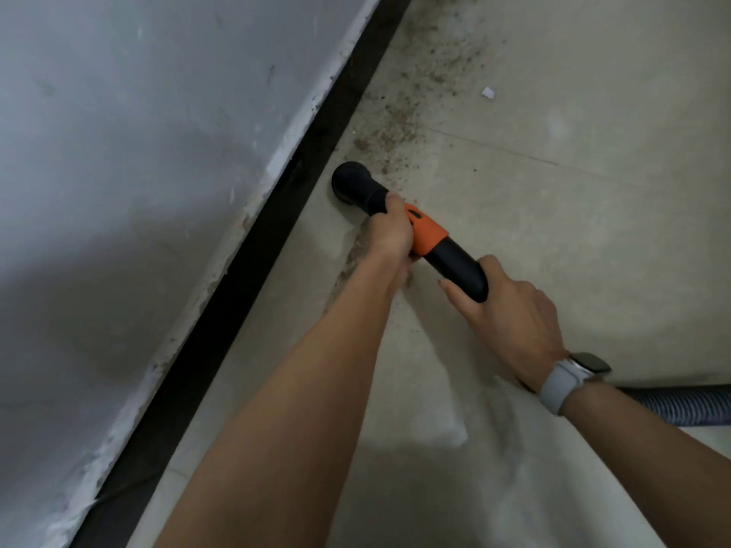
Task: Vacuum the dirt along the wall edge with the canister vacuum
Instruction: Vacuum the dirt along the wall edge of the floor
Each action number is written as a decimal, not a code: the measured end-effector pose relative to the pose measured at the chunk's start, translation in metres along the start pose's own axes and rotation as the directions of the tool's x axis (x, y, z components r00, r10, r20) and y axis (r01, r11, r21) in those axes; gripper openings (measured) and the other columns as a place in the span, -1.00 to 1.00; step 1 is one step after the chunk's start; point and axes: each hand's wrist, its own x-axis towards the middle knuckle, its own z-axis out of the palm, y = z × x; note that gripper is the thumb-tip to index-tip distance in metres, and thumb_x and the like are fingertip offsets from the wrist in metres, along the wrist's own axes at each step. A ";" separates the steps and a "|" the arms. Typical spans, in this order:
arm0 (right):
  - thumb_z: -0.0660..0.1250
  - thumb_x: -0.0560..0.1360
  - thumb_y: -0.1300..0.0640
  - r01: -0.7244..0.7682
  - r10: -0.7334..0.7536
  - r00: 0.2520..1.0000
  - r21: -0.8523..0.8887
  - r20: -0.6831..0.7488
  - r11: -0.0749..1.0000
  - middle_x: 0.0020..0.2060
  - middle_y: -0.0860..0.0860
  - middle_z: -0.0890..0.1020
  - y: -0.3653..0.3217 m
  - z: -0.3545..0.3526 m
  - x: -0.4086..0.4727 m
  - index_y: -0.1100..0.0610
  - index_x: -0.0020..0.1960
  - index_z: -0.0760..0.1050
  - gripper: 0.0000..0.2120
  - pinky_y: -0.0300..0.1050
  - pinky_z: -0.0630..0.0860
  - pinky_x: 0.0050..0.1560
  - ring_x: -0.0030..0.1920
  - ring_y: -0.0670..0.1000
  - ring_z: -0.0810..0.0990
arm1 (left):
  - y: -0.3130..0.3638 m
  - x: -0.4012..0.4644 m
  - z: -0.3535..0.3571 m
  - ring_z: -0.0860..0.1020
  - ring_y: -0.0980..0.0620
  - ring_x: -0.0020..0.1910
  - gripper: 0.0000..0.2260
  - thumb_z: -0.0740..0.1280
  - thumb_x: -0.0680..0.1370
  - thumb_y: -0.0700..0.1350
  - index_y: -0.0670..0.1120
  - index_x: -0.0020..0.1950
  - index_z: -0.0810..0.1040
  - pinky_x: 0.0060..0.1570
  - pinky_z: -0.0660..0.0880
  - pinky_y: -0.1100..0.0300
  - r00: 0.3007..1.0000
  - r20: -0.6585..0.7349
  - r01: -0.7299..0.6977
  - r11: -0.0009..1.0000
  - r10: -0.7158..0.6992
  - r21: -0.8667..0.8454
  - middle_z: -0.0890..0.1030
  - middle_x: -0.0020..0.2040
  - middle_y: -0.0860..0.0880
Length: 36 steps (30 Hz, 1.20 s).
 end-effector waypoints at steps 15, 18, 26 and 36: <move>0.15 0.43 -0.33 0.286 -0.278 0.908 0.022 0.313 0.958 -0.35 -0.10 0.45 0.003 0.006 -0.050 -0.05 0.06 0.35 -0.60 -0.12 0.23 -0.38 -0.27 0.05 0.57 | -0.076 -0.066 -0.082 0.50 -0.06 0.02 -0.53 0.10 0.64 0.09 -0.21 0.41 0.24 0.22 0.47 -0.10 0.947 -0.312 0.020 0.988 -0.068 -0.156 0.48 0.19 -0.18; 0.17 0.44 -0.31 0.222 -0.214 0.950 -0.009 0.229 0.975 -0.30 -0.01 0.56 0.001 0.010 -0.045 -0.01 0.05 0.34 -0.60 -0.09 0.26 -0.38 -0.26 0.11 0.59 | -0.060 -0.049 -0.070 0.50 -0.16 0.17 -0.55 0.10 0.64 0.05 -0.26 0.37 0.29 0.23 0.45 -0.13 0.964 -0.267 -0.017 0.997 -0.003 -0.073 0.48 0.25 -0.24; 0.20 0.49 -0.26 0.038 -0.047 0.992 0.077 0.115 0.996 -0.38 0.01 0.46 -0.017 0.015 -0.026 0.03 -0.05 0.28 -0.64 -0.06 0.32 -0.39 -0.33 0.18 0.49 | -0.015 -0.018 -0.045 0.48 -0.15 0.15 -0.53 0.07 0.65 0.07 -0.23 0.43 0.20 -0.02 0.49 -0.03 0.996 -0.092 -0.012 0.999 0.016 0.038 0.43 0.26 -0.18; 0.21 0.46 -0.27 0.190 -0.230 0.901 0.140 0.368 0.972 -0.37 -0.01 0.49 -0.004 0.001 -0.071 -0.01 -0.04 0.34 -0.66 -0.02 0.42 -0.31 -0.32 0.09 0.52 | -0.074 -0.082 -0.091 0.52 -0.07 -0.02 -0.55 0.12 0.65 0.03 -0.23 0.42 0.23 -0.05 0.52 -0.01 0.968 -0.239 0.018 0.976 -0.071 -0.217 0.48 0.22 -0.19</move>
